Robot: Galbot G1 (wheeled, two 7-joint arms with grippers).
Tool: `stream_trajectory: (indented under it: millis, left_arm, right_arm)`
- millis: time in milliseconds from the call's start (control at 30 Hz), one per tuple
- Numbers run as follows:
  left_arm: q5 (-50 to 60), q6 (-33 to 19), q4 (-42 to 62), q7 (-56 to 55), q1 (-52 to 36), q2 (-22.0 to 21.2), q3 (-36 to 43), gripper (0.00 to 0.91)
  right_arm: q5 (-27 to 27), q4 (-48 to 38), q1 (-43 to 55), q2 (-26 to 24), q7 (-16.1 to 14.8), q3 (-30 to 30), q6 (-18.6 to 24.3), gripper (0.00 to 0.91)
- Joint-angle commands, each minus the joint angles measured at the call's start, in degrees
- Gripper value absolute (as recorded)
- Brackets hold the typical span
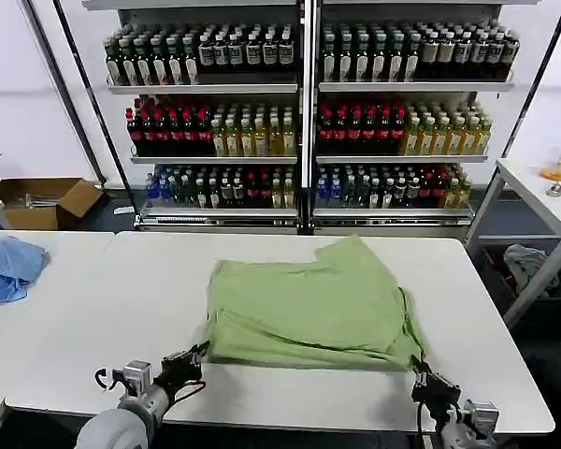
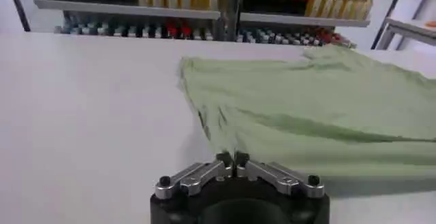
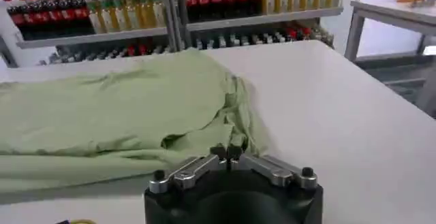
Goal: Fold and organize the clothes.
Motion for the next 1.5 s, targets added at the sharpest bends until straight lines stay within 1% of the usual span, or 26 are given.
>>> stream_trajectory:
  millis: [33,200,300,433,467,500,533,567,600,667,900,967,1067,1133,1267,1367,1500]
  left_arm:
    - [0.1,0.0,-5.5,0.0,7.5,1.9,-2.5,0.030]
    - [0.8,-0.3,-5.6,0.1,8.9,3.2,-4.2,0.030]
    - [2.1,-0.6,-6.1,0.3,10.3,3.6,-4.5,0.030]
    - [3.9,-0.6,-7.5,0.3,12.5,3.5,-4.5,0.020]
    - [4.6,-0.6,-7.7,0.4,12.9,3.4,-4.5,0.030]
    - [5.2,-0.7,-7.8,0.4,13.3,3.3,-4.4,0.060]
    - [6.0,-0.8,-8.0,0.5,13.8,3.3,-4.3,0.151]
    - [6.3,-0.7,-8.1,0.6,14.0,3.3,-4.3,0.736]
    - [6.8,-0.5,-8.4,0.6,14.1,3.2,-4.4,0.907]
    - [7.1,-0.3,-8.8,0.6,14.1,3.2,-4.6,0.907]
    - [6.8,-0.6,-9.9,-0.4,11.4,3.8,-7.4,0.907]
    - [5.3,-1.6,-9.6,-1.6,10.0,3.9,-8.0,0.907]
    - [1.6,-2.5,-8.1,-3.4,6.8,4.0,-8.7,0.907]
    - [0.2,-3.0,-6.1,-4.1,3.1,4.0,-8.0,0.907]
    - [0.0,-2.3,-2.0,-4.0,-4.2,3.2,-5.4,0.907]
    - [-0.7,-0.7,3.3,-3.9,-10.0,2.1,-2.5,0.907]
    - [-0.8,0.6,7.9,-3.9,-16.7,1.3,1.2,0.907]
  right_arm:
    - [0.0,4.3,-6.0,0.1,0.0,1.8,-0.1,0.000]
    - [-0.2,6.7,-8.5,-0.5,0.0,3.3,-1.6,0.000]
    - [-2.4,6.9,-10.8,-0.2,0.0,2.7,-1.2,0.000]
    - [-6.9,8.2,-14.8,1.4,-0.1,0.5,-0.3,0.000]
    - [-8.2,8.4,-15.5,1.8,-0.1,-0.1,-0.1,0.040]
    - [-9.1,8.5,-15.9,2.2,0.0,-0.6,-0.1,0.363]
    - [-9.6,8.6,-16.0,2.5,0.1,-0.9,-0.1,0.736]
    - [-10.1,8.7,-16.0,2.8,0.3,-1.1,-0.3,0.907]
    - [-10.6,8.8,-15.8,3.0,0.5,-1.1,-0.9,0.907]
    - [-11.2,9.6,-15.6,3.1,0.4,-0.8,-1.1,0.907]
    - [-12.5,14.8,-13.9,1.8,0.0,2.0,0.9,0.907]
    - [-12.4,15.3,-12.4,1.3,0.0,2.4,1.2,0.907]
    - [-10.4,15.3,-8.9,0.5,0.9,3.2,1.8,0.907]
    - [-7.5,13.5,-4.1,-0.4,1.9,3.3,1.1,0.907]
    - [-5.9,8.5,3.7,-2.5,2.9,1.9,0.1,0.907]
    - [-3.5,2.9,9.9,-3.9,4.0,-0.9,-1.6,0.907]
    - [-1.5,-3.5,19.5,-5.1,5.1,-5.3,-3.5,0.907]
